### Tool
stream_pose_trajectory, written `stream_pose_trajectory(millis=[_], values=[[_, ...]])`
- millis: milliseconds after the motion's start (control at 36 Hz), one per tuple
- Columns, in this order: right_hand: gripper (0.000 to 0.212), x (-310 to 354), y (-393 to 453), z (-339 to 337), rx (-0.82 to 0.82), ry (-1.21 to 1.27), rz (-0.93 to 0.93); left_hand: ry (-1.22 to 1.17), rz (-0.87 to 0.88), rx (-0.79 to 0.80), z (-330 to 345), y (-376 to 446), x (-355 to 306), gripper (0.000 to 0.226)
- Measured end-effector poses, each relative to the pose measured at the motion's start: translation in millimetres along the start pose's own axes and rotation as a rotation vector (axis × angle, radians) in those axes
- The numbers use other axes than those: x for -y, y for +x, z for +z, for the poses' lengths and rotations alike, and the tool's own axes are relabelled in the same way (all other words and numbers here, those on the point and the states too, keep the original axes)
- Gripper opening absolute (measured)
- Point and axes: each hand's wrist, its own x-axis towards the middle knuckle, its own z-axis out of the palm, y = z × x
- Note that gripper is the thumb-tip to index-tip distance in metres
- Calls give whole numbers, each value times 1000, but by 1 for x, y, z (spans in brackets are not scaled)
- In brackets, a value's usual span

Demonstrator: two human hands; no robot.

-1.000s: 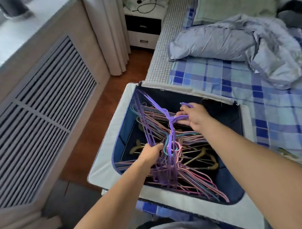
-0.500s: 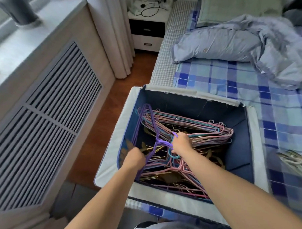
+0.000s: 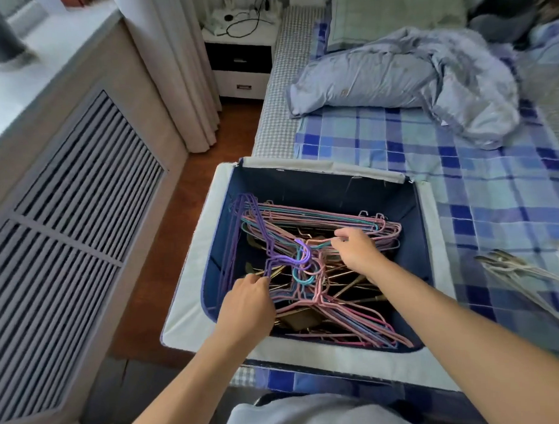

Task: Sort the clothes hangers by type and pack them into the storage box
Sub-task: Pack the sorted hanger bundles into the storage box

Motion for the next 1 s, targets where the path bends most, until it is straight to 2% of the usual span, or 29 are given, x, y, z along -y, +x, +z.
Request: stream_pose_trajectory(millis=[56, 139, 250, 306, 389, 444, 500, 583, 722, 778, 889, 944, 1000], values=[[30, -17, -17, -29, -96, 112, -28, -56, 78, -34, -4, 11, -21, 33], [20, -44, -46, -71, -324, 216, -67, -143, 215, -13, -10, 27, -66, 29], [18, -127, -88, -129, -557, 340, 77, -348, 400, 49, -16, 38, -170, 36], [22, -180, -110, -152, -606, 388, 180, -552, 425, 159, -14, 32, -228, 29], [26, -260, -144, -175, -632, 470, 362, -837, 396, 394, -1, 18, -297, 30], [27, -325, -164, -178, -626, 487, 519, -911, 365, 530, 13, 6, -327, 30], [34, -410, -183, -172, -630, 512, 663, -872, 379, 628, 35, -4, -361, 29], [42, -476, -206, -172, -562, 459, 756, -799, 323, 709, 69, -13, -400, 26], [29, -574, -172, -201, -334, 338, 796, -698, 98, 731, 146, -7, -471, 28], [24, -591, -152, -218, -247, 273, 744, -682, -17, 721, 167, -7, -492, 26], [27, -566, -133, -273, -126, 193, 568, -644, -164, 667, 181, -13, -526, 26], [28, -568, -110, -294, -103, 142, 507, -648, -213, 641, 176, -15, -535, 26], [18, -575, -82, -311, -124, 50, 473, -669, -269, 591, 171, -17, -538, 25]])
